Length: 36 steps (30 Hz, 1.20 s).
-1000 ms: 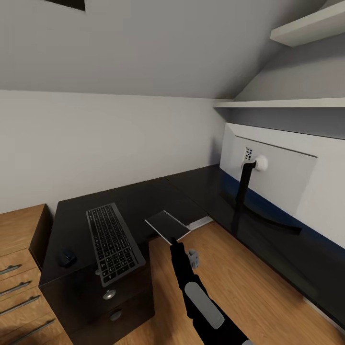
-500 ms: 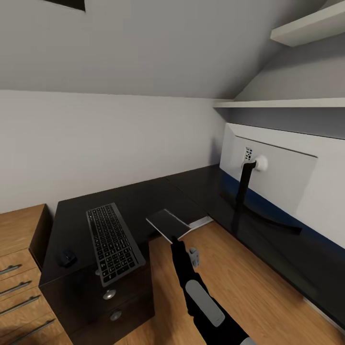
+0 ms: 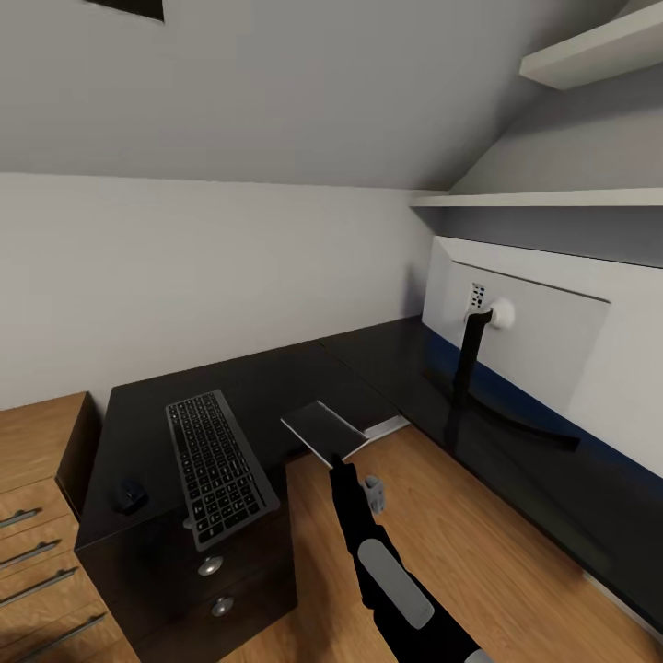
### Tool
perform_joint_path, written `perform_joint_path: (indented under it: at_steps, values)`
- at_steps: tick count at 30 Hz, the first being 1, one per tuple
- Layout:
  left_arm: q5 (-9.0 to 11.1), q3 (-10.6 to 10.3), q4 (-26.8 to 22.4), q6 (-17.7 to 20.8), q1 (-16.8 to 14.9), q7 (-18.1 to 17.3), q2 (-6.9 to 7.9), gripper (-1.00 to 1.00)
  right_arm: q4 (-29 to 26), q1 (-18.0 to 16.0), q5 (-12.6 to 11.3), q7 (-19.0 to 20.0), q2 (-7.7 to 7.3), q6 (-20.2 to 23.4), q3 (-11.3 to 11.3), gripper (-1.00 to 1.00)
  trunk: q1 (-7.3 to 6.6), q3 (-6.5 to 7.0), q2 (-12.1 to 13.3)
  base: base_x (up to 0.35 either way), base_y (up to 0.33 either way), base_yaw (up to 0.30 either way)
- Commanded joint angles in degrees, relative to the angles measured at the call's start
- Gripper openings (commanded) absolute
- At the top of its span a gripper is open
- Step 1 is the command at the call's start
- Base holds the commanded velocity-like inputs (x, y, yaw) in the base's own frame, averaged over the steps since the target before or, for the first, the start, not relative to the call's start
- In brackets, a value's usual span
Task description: In the bedroom, organize the workspace by keeping the computer under the desk, ensuring the monitor is on the desk, placing the keyboard on the desk next to the monitor, placing the mouse on the desk next to the keyboard, moving the folder from the swivel chair onto the desk next to the mouse, stacking the notebook on top of the folder with the pen on top of the notebook, and positioning the swivel chair next to the desk.
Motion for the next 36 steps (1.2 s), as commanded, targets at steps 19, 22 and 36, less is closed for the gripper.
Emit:
perform_joint_path:
  at_steps: [19, 22, 36]
  values:
    - [0.3, -0.1, 0.0, -0.1, 0.0, 0.3, 0.12, 1.00, 0.2, -0.1, -0.7, 0.4, -0.22, -0.5, -0.4, -1.00, 0.00, 0.13, 0.0, 0.000, 0.000, 0.034]
    - [0.3, -0.1, 0.0, -0.1, 0.0, 0.3, 0.12, 1.00, 0.3, -0.1, -0.7, 0.2, -0.21, -0.5, -0.5, -1.00, 0.00, 0.13, 0.0, 0.000, 0.000, 0.002]
    - [0.2, -0.1, 0.1, -0.2, 0.0, 0.4, 0.12, 1.00, 2.2, -0.6, 0.0, -7.8, -0.20, -0.4, -1.1, -1.00, 0.00, 0.13, 0.0, 0.074, 0.000, 0.000]
